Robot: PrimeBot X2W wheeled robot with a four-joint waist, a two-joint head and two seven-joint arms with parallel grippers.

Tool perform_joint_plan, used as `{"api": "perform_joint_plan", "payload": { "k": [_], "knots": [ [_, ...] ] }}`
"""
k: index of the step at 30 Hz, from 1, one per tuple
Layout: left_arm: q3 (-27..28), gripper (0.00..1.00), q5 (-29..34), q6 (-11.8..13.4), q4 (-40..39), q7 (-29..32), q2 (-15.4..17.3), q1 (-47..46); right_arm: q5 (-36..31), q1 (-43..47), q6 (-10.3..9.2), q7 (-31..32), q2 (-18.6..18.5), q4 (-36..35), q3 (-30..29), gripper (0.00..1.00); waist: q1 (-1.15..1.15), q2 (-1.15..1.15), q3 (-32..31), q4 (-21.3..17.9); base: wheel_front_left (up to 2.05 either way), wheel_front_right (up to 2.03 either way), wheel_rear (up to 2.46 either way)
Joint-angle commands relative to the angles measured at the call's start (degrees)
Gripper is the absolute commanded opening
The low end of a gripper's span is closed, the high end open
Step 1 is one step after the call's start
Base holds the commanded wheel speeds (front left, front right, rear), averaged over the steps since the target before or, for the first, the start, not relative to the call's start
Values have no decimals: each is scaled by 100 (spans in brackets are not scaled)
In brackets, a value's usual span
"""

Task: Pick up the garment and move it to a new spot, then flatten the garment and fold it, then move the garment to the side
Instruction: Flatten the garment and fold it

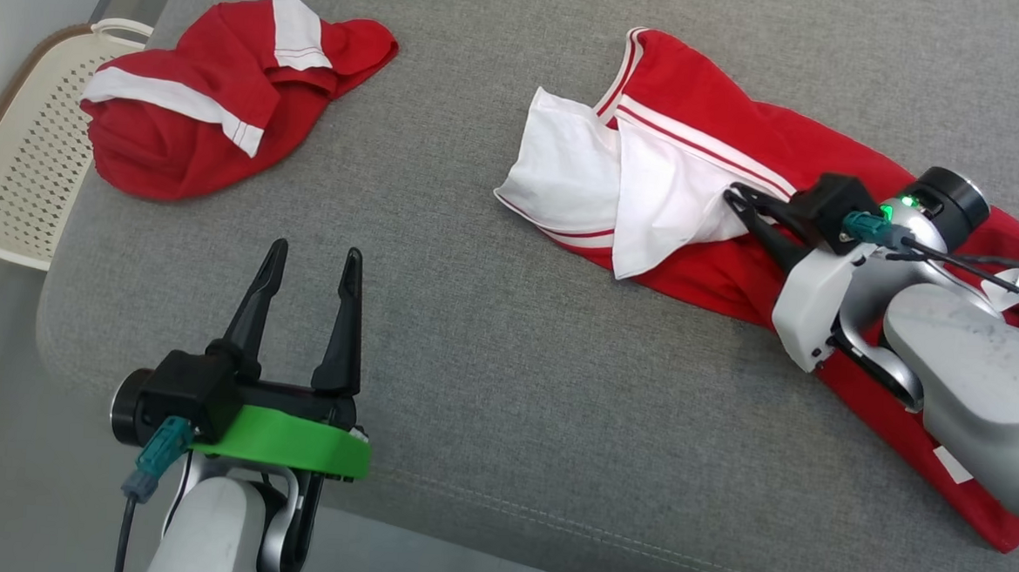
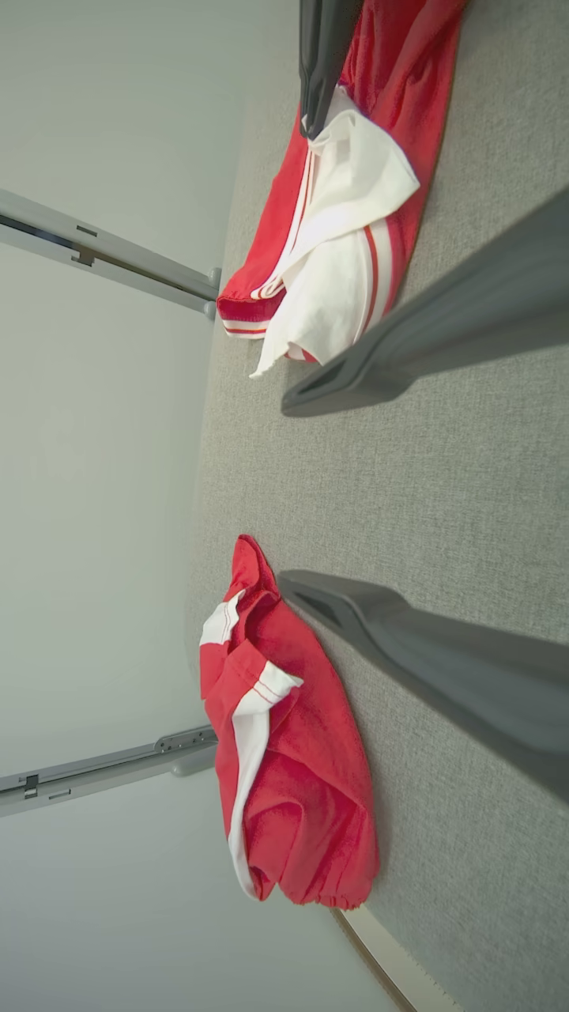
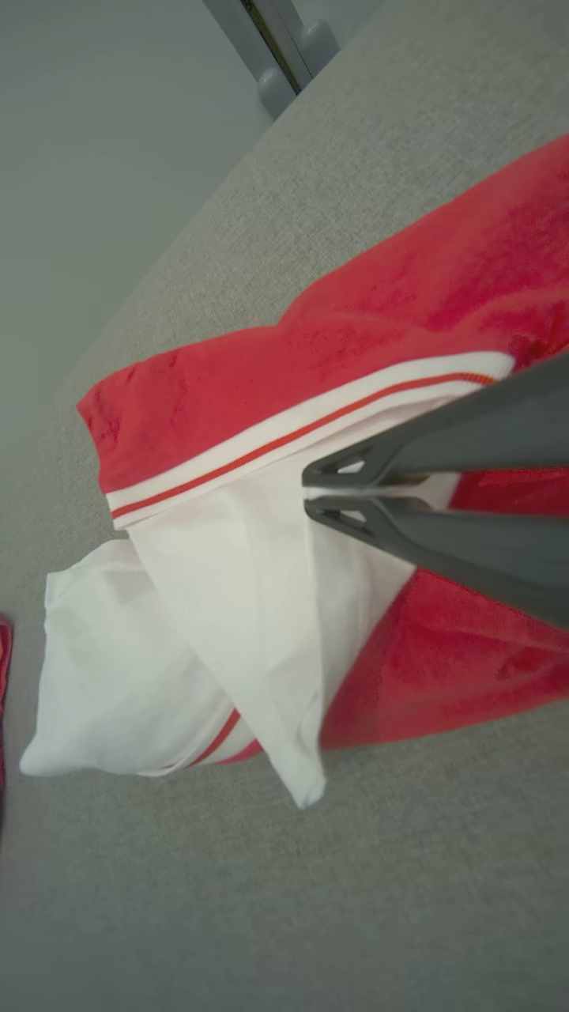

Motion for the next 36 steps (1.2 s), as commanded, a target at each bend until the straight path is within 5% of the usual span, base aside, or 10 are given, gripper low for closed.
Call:
{"api": "perform_joint_plan", "payload": {
  "k": [1,8,22,23,24,25,33,36],
  "knots": [
    [26,100,72,-31,-3,-24,-7,-46,53,-127,-8,-75,-57,-27,-72,0,0,0,10,-37,0,0,0],
    [50,100,100,-86,-43,-20,-22,-181,464,-583,-8,-219,-51,337,-738,0,0,0,148,-51,0,0,0],
    [-396,100,-214,-95,-132,-20,-32,-525,546,-1913,-7,-524,94,2638,-1861,0,0,0,730,486,0,0,0],
    [-424,100,-228,-90,-131,-20,-33,-539,587,-1990,-8,-573,135,2818,-1977,15,0,0,753,499,0,0,0],
    [-450,100,-233,-85,-121,-20,-32,-557,578,-2034,-8,-613,162,2997,-2065,49,0,0,768,512,0,0,0],
    [-480,100,-249,-75,-119,-20,-32,-572,527,-2069,-7,-645,196,3160,-2112,100,0,0,776,526,0,0,0],
    [-532,100,-232,-10,-103,-21,-31,-601,245,-2177,-8,-852,411,3733,-2424,100,0,0,738,420,0,0,0],
    [-488,100,-188,-7,-84,-21,-31,-588,96,-2086,-7,-859,412,3432,-2662,100,0,0,662,308,0,0,0]
  ]
}}
